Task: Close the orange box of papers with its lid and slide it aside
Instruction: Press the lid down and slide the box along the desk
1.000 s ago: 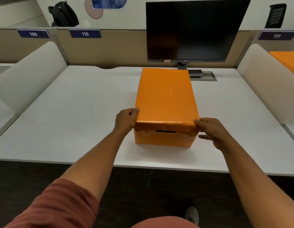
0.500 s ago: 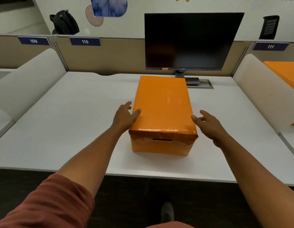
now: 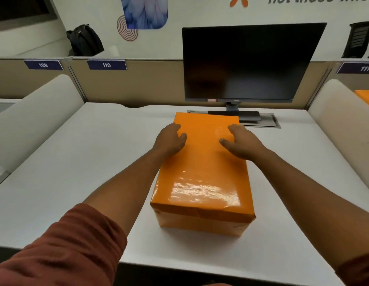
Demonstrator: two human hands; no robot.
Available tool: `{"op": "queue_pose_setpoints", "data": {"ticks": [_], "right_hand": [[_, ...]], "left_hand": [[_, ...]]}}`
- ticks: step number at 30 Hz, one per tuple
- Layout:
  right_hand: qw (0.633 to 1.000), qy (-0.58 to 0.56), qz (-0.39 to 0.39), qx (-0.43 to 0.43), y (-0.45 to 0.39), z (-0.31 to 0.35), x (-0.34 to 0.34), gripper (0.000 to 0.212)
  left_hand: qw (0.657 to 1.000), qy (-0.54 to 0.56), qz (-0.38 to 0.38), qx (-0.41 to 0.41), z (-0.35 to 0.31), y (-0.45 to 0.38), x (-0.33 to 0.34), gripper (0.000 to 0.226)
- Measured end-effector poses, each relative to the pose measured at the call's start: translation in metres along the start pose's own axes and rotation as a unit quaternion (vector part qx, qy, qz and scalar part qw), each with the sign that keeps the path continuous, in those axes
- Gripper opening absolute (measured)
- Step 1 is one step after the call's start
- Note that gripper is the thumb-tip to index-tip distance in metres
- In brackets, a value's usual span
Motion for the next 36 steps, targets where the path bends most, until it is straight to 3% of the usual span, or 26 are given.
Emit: {"op": "queue_pose_setpoints", "data": {"ticks": [3,6,10,13,20,23,26,31,34,36], "right_hand": [[0.997,0.058,0.042,-0.012,-0.028,-0.001,0.008,0.064],[0.997,0.033,0.062,-0.020,-0.045,-0.005,0.017,0.048],[0.999,-0.004,0.028,-0.018,-0.053,-0.013,0.024,0.033],[0.999,-0.020,0.006,-0.027,-0.051,-0.021,0.024,0.034],[0.995,0.060,0.046,-0.059,-0.057,-0.018,0.030,0.045],[0.992,0.071,0.085,-0.052,-0.058,-0.015,0.025,0.047],[0.995,0.003,0.089,-0.034,-0.045,-0.017,0.024,0.053],[0.989,-0.137,-0.047,0.024,0.007,-0.035,0.026,0.057],[0.958,-0.239,-0.110,0.110,0.040,-0.051,0.027,0.058],[0.919,-0.322,-0.102,0.202,0.058,-0.063,0.033,0.057]], "left_hand": [[1.000,0.000,-0.023,0.005,-0.006,-0.017,0.002,0.050],[1.000,-0.015,-0.018,0.009,-0.007,-0.029,0.007,0.048],[0.998,-0.056,0.005,0.019,0.000,-0.037,0.015,0.047],[0.994,-0.095,0.019,0.045,0.005,-0.037,0.025,0.034],[0.976,-0.182,0.113,0.049,0.004,-0.045,0.025,0.055],[0.974,-0.167,0.148,0.032,0.002,-0.044,0.026,0.059],[0.987,-0.107,0.117,0.023,0.005,-0.032,0.024,0.060],[0.999,0.014,0.012,-0.039,0.038,-0.001,0.006,0.059],[0.993,0.057,0.028,-0.095,0.063,0.019,-0.001,0.064],[0.981,0.111,0.083,-0.138,0.075,0.035,0.001,0.076]]}}
Point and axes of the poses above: each hand's wrist, its own y-axis away from the middle knuckle, its own x-axis out of the palm, z = x × y, the point moved 6 cm from there along -y, towards the middle knuckle, and after that the axes turned 8 degrees about -z, right-handed, at the moved point
